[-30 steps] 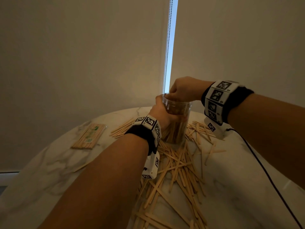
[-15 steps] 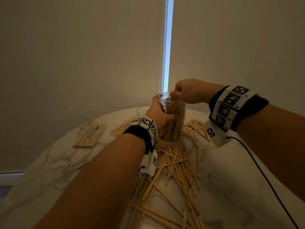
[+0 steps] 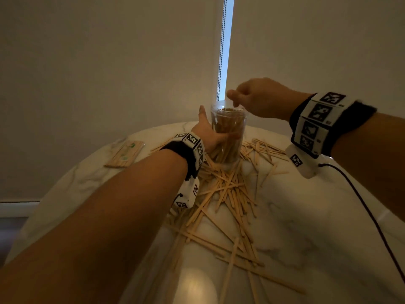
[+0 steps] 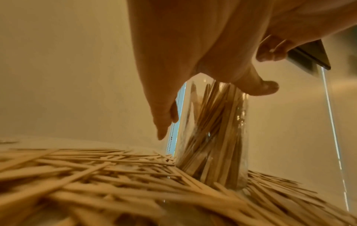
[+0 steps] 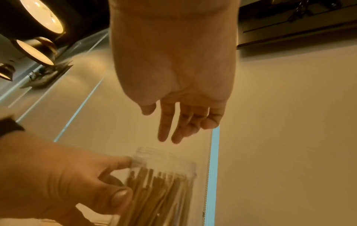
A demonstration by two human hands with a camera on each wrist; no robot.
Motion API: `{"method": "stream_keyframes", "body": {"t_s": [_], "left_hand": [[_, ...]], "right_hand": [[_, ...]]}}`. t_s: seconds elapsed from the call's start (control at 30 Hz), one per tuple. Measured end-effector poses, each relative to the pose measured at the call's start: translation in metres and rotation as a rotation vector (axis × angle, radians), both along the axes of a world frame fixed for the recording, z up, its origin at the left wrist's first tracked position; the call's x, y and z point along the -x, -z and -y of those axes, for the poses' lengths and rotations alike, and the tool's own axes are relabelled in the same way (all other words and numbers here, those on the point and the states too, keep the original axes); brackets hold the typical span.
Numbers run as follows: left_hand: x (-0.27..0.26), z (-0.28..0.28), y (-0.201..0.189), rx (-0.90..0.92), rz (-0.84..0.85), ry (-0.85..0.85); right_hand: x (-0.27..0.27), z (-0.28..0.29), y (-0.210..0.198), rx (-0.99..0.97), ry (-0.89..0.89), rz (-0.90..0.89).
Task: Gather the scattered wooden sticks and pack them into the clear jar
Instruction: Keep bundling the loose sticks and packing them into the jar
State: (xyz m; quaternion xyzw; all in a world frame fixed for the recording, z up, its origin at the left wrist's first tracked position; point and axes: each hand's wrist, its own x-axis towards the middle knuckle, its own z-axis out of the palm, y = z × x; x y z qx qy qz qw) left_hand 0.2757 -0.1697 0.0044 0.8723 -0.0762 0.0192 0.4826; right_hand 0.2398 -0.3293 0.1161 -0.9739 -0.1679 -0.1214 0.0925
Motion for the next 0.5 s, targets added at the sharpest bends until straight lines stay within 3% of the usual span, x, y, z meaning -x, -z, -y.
{"method": "stream_keyframes", "body": {"t_s": [0.1, 0.3, 0.4, 0.5], "left_hand": [[0.024, -0.017, -0.003, -0.193, -0.034, -0.056], [0.09, -0.069, -0.008, -0.444, 0.025, -0.14], [0.134, -0.09, -0.016, -0.537, -0.098, -0.095], [0.191, -0.101, -0.024, -0.774, -0.242, -0.014]], "right_hand": [[0.035, 0.007, 0.004, -0.097, 0.035, 0.124], [0.126, 0.004, 0.048, 0.019, 0.0, -0.291], [0.158, 0.002, 0.076, 0.138, 0.02, -0.471], [0.186, 0.0, 0.096, 0.262, 0.067, -0.602]]}}
